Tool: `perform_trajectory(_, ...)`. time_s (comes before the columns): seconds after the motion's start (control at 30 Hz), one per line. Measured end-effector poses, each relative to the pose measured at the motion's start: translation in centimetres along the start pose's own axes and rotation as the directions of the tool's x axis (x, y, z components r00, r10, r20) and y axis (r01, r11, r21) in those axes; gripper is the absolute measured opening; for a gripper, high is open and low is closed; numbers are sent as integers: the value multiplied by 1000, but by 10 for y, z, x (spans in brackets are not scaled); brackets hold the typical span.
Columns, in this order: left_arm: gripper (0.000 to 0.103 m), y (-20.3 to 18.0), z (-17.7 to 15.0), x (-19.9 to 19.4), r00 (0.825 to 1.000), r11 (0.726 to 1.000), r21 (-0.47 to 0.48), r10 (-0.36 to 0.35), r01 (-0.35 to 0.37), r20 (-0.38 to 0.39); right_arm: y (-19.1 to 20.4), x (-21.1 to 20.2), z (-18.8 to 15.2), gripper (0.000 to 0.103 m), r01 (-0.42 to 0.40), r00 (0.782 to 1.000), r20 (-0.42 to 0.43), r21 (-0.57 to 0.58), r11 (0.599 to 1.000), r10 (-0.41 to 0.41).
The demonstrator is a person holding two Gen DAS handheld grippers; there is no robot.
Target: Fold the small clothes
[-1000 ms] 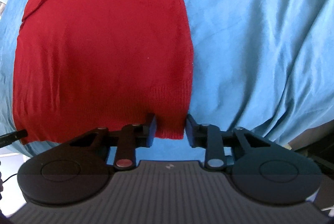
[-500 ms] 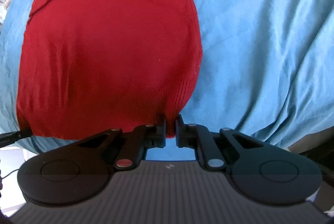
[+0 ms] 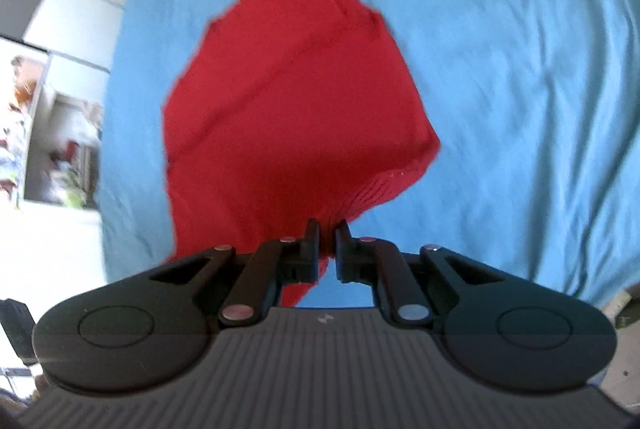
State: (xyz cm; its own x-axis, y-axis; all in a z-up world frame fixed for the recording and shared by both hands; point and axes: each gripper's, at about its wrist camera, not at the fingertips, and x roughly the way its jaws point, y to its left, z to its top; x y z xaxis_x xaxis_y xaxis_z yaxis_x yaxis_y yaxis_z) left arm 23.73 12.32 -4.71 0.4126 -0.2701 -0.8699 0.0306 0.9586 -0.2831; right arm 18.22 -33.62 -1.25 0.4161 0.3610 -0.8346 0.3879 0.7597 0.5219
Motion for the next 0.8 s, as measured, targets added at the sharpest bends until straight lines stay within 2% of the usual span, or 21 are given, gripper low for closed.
perform_trajectory(0.13, 5, -2, 43, 20, 997, 1000, -17, 27, -26, 69, 18, -10, 45, 23, -58, 996, 63, 19, 998, 57)
perform_trajectory(0.23, 5, -5, 84, 38, 990, 999, 17, 35, -38, 135, 30, -6, 80, 23, -93, 989, 115, 12, 996, 91)
perform_trajectory(0.37, 4, -9, 142, 80, 973, 990, 69, 105, -121, 207, 46, 15, 136, 23, -104, 977, 180, -40, 994, 110)
perform_trajectory(0.57, 4, -10, 214, 169, 949, 976, 106, 157, -192, 275, 62, 85, 229, 23, -125, 962, 247, 4, 992, 120)
perform_trajectory(0.7, 3, 5, 246, 229, 943, 976, 43, 196, -216, 269, 55, 151, 275, 22, -104, 961, 260, 37, 994, 91)
perform_trajectory(0.8, 0, 17, 262, 254, 935, 974, -25, 225, -227, 275, 44, 193, 301, 22, -52, 965, 259, 19, 998, 45)
